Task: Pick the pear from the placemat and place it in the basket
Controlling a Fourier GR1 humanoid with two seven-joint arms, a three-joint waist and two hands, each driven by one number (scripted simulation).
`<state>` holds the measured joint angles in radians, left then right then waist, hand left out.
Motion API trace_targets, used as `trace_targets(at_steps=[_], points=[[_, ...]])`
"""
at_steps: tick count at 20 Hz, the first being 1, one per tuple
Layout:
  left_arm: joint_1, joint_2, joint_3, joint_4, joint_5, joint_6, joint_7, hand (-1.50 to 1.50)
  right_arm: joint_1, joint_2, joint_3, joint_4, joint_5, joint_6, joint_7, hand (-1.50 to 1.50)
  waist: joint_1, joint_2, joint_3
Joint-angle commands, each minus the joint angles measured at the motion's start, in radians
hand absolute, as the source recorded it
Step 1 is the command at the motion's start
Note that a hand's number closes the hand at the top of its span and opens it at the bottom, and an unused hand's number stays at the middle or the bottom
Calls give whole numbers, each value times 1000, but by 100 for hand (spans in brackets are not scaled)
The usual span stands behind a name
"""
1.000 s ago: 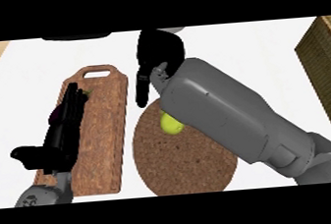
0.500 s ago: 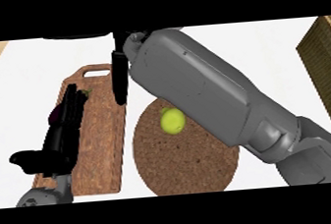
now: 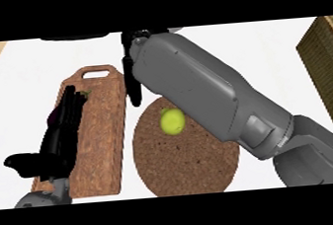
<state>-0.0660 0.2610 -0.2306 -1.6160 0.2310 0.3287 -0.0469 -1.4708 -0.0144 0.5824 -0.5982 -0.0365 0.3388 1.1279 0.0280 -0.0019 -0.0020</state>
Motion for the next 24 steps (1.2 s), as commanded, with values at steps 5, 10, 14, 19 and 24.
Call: trace_targets(at_steps=[5, 10, 14, 19, 24], points=[[33, 12, 35, -26, -1, -7, -3, 0, 97, 14, 69, -99, -33, 7, 171, -150, -30, -8, 2], [50, -9, 33, 3, -14, -20, -39, 0, 128, 14, 114, -164, -52, -55, 190, -150, -22, -4, 1], [-8, -42, 9, 5, -34, -4, 0, 0, 135, 14, 157, -93, -38, -74, 119, -150, -7, 3, 1], [61, -27, -8, -81, -40, -10, 37, 0, 162, 14, 204, -95, -24, -99, 134, -150, 1, 1, 1], [62, 8, 36, -124, -28, -28, 74, 0, 200, 14, 218, -132, -13, -122, 143, -150, -9, -1, 2]])
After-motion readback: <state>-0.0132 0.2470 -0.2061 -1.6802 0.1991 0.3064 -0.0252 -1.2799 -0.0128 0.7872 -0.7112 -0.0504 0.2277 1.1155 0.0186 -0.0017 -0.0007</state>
